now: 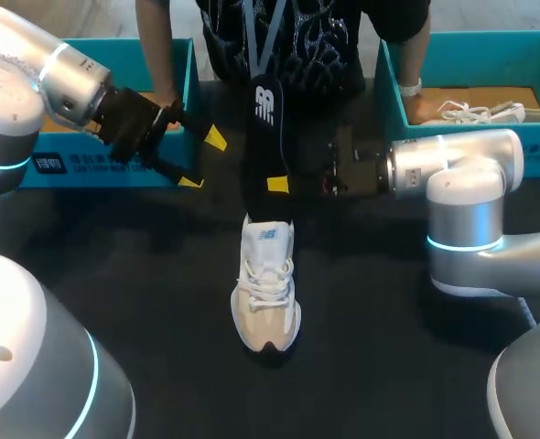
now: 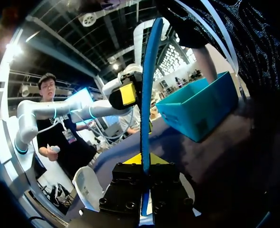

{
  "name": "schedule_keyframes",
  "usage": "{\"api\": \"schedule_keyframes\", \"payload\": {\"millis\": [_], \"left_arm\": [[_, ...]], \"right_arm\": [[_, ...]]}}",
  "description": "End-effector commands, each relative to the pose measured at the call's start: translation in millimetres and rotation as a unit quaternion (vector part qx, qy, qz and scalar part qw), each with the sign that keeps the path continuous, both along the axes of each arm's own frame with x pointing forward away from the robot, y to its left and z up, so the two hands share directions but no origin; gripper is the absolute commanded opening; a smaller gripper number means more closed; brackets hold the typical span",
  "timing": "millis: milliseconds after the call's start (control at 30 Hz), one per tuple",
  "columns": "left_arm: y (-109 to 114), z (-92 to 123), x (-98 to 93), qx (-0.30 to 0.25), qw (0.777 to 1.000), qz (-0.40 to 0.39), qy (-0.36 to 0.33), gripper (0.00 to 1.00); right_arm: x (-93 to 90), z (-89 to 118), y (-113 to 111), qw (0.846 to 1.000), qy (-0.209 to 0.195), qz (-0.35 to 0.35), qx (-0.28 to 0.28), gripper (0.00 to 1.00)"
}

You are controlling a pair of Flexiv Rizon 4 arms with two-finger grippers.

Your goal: Take the shoe out of the shoebox, open the shoe tongue, remove and reinsert the insole, then place the shoe into the shoebox

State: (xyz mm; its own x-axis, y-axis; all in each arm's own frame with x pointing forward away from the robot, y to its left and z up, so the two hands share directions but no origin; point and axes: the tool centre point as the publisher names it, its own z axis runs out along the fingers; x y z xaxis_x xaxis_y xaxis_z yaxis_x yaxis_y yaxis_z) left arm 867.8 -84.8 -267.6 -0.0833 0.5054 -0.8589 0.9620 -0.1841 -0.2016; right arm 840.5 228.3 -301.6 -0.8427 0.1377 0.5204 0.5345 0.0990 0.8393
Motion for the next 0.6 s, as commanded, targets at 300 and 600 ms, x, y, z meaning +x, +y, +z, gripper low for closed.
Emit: {"api": "schedule_keyframes", "payload": {"millis": [300,600], "left_arm": [[-9,-1,6.1,-0.001,1.000,-0.014,0.000,1.00],[-10,0,6.0,-0.001,1.000,-0.014,0.000,1.00]], "right_arm": [[-6.4,-10,6,1.000,0.008,0.001,-0.006,0.00],[-11.6,-20,9,1.000,0.023,0.002,0.000,0.00]]}}
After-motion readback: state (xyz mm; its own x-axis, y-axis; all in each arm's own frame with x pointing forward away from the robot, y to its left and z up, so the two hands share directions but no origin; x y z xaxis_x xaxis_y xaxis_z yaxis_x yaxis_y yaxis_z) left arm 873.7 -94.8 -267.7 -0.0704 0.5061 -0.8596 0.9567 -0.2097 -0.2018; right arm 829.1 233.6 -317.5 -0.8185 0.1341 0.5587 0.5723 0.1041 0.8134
